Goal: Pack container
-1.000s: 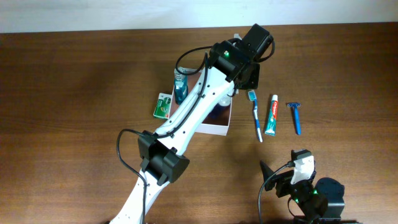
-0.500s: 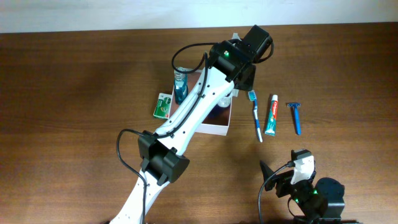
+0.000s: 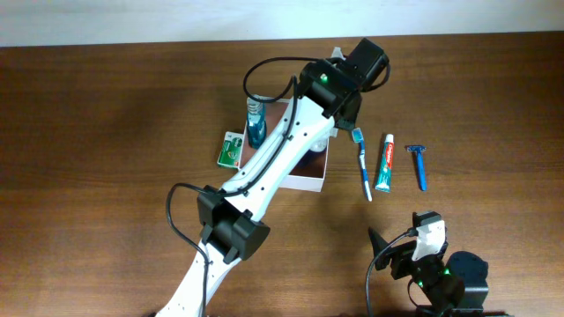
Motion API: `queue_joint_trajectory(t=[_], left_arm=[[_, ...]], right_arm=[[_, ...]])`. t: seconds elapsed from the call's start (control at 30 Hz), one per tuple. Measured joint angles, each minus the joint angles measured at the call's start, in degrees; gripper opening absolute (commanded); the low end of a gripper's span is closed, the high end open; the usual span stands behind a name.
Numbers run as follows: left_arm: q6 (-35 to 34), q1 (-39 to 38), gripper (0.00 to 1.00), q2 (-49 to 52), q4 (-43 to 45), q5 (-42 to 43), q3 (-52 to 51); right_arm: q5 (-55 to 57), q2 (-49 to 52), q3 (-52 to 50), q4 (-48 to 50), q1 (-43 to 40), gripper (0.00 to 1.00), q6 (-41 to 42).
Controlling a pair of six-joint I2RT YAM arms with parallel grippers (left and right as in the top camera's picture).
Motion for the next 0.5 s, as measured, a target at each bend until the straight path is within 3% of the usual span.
queue_joint_trajectory(t=[0.5], left_arm=[[2.8, -1.2, 0.64, 0.0, 0.5, 0.0, -3.7]], right_arm=[[0.0, 0.0, 0.0, 0.0, 0.0, 0.99, 0.0]])
